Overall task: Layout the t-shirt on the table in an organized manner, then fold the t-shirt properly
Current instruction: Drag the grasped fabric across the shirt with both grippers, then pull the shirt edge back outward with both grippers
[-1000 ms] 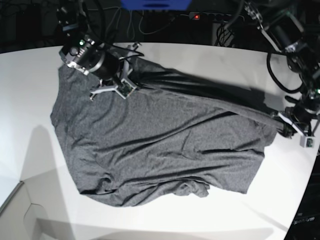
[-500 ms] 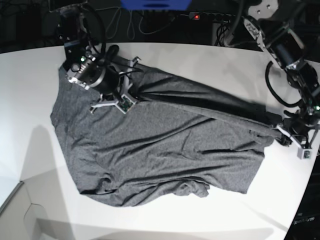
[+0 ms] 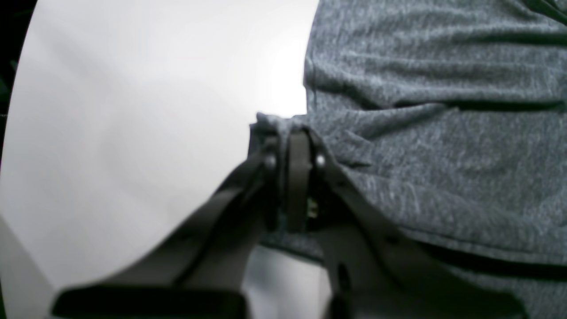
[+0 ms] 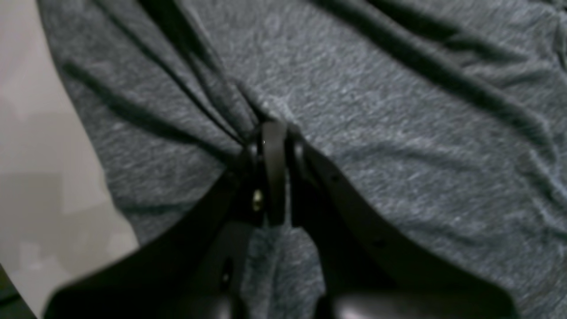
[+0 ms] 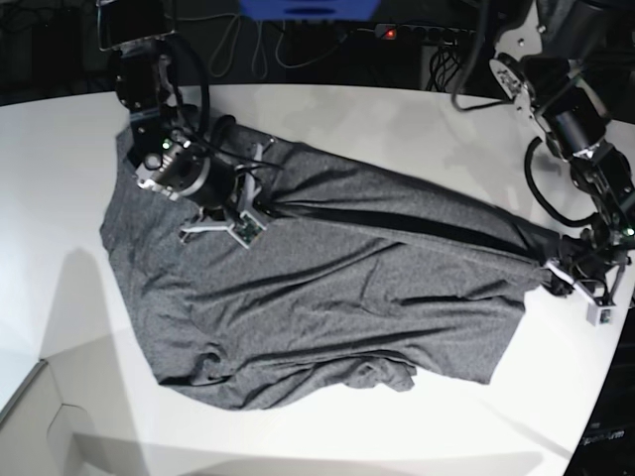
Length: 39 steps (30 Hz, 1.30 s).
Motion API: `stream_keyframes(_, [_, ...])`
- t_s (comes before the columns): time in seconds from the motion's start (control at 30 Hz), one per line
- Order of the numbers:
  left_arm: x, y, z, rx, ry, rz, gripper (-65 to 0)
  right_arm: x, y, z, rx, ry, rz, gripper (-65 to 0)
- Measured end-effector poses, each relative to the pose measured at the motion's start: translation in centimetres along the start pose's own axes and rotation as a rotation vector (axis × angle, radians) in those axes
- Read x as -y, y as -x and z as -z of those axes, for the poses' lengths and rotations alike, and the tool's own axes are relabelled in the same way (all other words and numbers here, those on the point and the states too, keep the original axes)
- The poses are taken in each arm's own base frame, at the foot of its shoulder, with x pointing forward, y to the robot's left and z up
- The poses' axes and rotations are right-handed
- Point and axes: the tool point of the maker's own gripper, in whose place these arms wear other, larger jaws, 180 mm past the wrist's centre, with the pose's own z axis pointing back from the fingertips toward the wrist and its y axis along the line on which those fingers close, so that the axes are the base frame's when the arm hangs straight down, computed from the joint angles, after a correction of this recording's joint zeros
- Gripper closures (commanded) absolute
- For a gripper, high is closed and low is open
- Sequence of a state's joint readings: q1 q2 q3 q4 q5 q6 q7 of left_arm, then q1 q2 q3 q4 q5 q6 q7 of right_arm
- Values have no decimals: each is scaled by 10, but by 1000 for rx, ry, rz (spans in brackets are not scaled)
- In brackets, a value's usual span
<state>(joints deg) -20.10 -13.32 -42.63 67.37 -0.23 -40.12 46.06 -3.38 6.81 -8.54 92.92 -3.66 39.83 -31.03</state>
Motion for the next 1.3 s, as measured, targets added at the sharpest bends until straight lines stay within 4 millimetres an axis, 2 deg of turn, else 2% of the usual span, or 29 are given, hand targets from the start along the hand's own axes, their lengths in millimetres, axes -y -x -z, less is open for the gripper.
stream_keyframes(0.23, [32,-18,12,2,64,96,0,13,-16,1,31,22,-19,0])
stream_keyframes(0.37, [30,-15,11,-11,57,102,0,15,-17,2,29,25,-22,0])
stream_keyframes(0.53, [30,-30,13,84,67,88,0,16,-18,2,33,26,-23,0])
stream_keyframes(0.7, [24,4,25,-7,85,49,0,17,-10,7,9,18,-11,0])
stream_keyframes(0.97, [25,-1,30,18,99,27,-3,18,-10,9,7,16,-7,0])
stream_keyframes(1.03, [25,0,30,17,99,27,-36,18,-10,9,7,16,-7,0])
stream_keyframes(1.1, [21,-1,29,18,92,31,-107,18,-10,9,7,15,-7,-9])
stream_keyframes(1.2, [10,0,27,9,76,27,-231,18,-10,9,8,15,-8,-109])
stream_keyframes(1.3, [5,-3,30,3,77,15,-295,18,-10,9,5,15,-8,-218])
